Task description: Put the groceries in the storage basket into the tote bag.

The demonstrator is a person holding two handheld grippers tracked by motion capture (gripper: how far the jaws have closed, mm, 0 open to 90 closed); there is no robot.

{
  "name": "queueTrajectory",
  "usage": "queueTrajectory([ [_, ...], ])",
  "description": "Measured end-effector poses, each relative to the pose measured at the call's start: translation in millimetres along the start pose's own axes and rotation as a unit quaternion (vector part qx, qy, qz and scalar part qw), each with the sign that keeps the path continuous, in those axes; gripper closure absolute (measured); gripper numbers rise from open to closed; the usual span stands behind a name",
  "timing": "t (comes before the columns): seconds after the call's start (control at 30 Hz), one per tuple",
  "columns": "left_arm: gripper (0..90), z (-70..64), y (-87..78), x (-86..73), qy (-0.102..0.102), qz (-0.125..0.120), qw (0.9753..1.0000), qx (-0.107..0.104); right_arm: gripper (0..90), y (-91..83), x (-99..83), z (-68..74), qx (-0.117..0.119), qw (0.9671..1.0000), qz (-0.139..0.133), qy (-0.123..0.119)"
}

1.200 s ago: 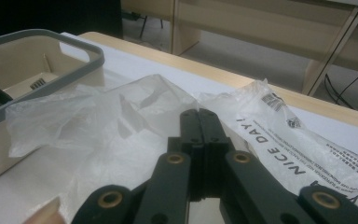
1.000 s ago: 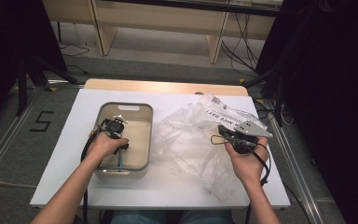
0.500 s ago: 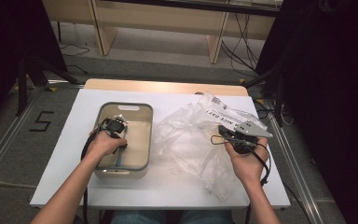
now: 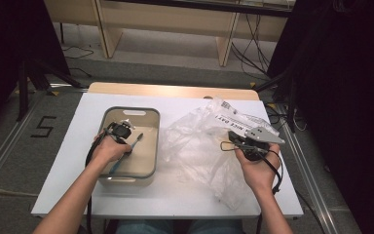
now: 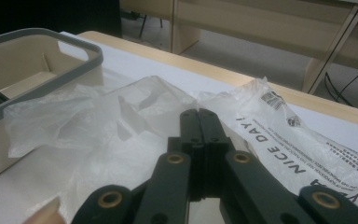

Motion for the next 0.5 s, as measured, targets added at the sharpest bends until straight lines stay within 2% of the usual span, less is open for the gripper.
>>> queueTrajectory([
  [0.5,78.7,0.0,-0.9,0.6,0.006,-0.004,1.0000,-0.004,90.0,-0.1,0.2,-0.6,-0.001,1.0000,-0.001,-0.001],
])
Point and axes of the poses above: each handheld gripper's, and its own axes: y roughly forward along the jaws, x roughly out of its top, z roughly to its left, the point moved 8 cm from there along y, roughly forward along the jaws, and after that the axes turned 10 degrees about y, right-handed, at the moved point
